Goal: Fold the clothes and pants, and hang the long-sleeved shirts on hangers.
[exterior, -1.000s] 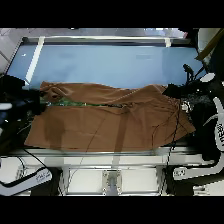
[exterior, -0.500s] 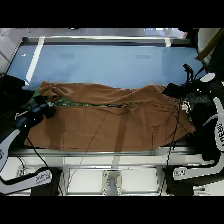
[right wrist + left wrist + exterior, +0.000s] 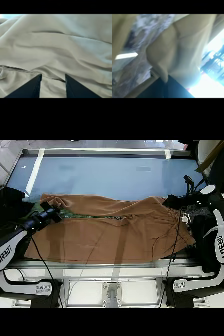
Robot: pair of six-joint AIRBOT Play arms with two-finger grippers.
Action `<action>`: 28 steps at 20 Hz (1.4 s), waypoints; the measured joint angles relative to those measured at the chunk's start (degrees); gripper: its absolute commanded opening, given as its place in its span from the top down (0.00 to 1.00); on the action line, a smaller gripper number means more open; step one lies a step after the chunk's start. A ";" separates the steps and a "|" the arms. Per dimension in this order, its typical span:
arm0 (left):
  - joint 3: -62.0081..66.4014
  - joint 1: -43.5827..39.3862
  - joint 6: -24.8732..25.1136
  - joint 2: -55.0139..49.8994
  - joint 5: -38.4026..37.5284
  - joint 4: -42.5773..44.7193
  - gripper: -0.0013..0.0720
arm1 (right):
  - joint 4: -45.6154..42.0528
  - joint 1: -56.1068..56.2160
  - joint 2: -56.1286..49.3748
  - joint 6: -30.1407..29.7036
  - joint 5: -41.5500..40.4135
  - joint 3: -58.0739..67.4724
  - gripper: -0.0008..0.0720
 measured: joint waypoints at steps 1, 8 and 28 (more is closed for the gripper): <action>0.96 0.17 0.96 -0.22 0.28 -0.24 0.97 | 0.00 0.00 0.00 0.00 0.02 0.00 0.52; 6.38 4.44 31.06 3.17 0.52 -0.55 0.97 | -2.95 0.00 0.00 -0.04 1.92 0.00 0.52; 15.32 11.52 -0.90 11.74 -32.35 105.31 0.02 | -6.69 -0.02 0.00 0.07 6.19 0.00 0.50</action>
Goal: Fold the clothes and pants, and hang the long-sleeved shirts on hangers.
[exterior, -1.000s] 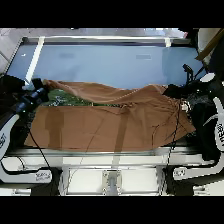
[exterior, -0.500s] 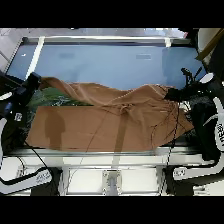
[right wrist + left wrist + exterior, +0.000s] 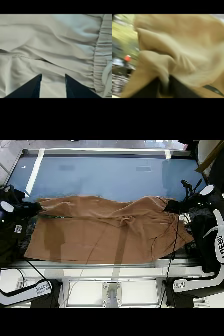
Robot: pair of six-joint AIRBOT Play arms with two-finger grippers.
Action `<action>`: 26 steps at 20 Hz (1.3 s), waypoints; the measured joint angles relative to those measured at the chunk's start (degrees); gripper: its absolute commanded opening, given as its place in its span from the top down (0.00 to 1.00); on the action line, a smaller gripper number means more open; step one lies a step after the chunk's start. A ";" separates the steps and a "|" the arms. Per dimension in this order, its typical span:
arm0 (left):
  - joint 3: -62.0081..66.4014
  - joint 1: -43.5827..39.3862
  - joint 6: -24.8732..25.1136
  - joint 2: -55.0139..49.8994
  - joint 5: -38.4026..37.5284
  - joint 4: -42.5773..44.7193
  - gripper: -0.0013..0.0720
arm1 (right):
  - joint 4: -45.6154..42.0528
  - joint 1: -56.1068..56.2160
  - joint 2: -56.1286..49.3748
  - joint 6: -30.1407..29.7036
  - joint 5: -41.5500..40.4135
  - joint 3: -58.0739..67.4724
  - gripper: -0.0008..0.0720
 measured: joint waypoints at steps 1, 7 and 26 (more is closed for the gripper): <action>1.44 0.07 -0.72 0.00 -1.42 2.38 0.02 | 0.13 0.02 0.00 0.00 -0.13 0.00 0.42; 6.73 0.13 -3.32 -0.63 -6.29 12.00 0.02 | 0.15 -0.04 0.00 0.00 -6.95 0.72 0.30; 37.13 -2.10 -12.31 -28.61 -8.98 -0.42 0.17 | 10.03 -10.84 -17.62 5.07 -14.86 16.28 0.31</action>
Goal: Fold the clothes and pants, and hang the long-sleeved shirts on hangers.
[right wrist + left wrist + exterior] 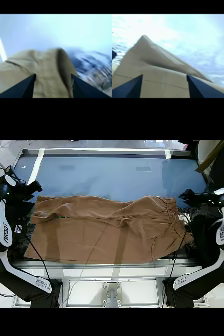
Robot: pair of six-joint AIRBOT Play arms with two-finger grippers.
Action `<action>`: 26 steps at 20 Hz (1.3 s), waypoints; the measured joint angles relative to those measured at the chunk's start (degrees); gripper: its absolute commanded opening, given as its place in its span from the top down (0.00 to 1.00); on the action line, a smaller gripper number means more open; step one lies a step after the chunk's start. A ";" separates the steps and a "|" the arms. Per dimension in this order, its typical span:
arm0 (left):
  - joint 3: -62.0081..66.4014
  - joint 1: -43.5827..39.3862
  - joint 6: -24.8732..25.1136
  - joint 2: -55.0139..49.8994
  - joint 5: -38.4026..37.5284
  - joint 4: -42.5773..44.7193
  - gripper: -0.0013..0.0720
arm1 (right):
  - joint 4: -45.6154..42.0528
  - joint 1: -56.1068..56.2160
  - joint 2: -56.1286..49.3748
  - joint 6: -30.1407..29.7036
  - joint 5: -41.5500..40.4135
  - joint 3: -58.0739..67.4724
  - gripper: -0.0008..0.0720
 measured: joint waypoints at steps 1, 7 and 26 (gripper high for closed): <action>0.37 0.28 -0.13 -0.52 -0.17 -0.11 0.17 | 0.15 0.81 -1.88 -0.17 0.48 1.75 0.31; 1.20 1.20 1.73 -3.17 -1.42 -0.31 0.18 | 0.28 3.82 -8.07 -0.50 2.60 6.47 0.75; 5.55 2.40 6.75 -11.80 6.95 -7.04 0.24 | -5.53 4.42 -9.16 8.59 -1.18 15.72 0.94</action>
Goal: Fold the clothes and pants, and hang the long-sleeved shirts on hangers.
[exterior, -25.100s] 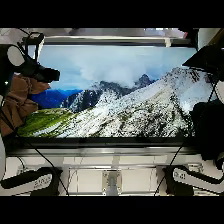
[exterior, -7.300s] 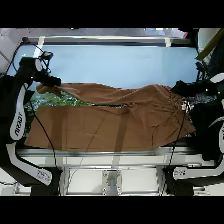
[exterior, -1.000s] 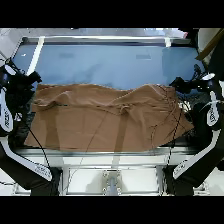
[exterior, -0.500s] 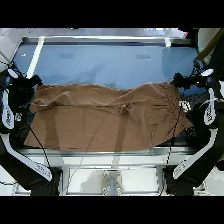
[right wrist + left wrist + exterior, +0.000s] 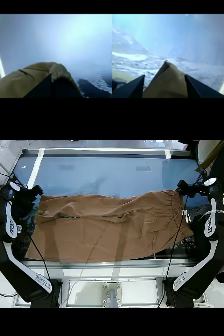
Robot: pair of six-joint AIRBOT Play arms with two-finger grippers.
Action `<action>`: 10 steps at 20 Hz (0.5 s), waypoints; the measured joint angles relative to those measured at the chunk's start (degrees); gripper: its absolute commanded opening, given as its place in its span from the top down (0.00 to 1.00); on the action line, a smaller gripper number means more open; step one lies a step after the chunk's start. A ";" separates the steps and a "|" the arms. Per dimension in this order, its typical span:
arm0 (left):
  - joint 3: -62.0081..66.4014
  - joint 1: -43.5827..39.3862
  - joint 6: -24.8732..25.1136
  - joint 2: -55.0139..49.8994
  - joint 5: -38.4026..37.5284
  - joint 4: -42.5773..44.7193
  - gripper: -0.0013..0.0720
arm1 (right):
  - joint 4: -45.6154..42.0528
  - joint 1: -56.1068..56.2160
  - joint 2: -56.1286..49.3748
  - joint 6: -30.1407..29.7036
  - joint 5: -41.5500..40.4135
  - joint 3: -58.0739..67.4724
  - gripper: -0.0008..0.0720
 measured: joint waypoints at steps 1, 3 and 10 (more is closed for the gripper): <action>0.57 -0.02 0.61 -0.87 -0.02 -1.22 0.24 | -0.13 0.09 0.00 0.13 -0.11 0.02 0.94; 1.27 -0.15 1.77 -2.12 -0.07 -2.82 0.44 | -0.37 0.26 0.00 0.35 -0.15 0.07 0.94; 2.36 -1.16 7.02 -3.37 -0.66 -5.70 0.97 | -0.98 0.37 0.00 0.66 1.05 0.07 0.94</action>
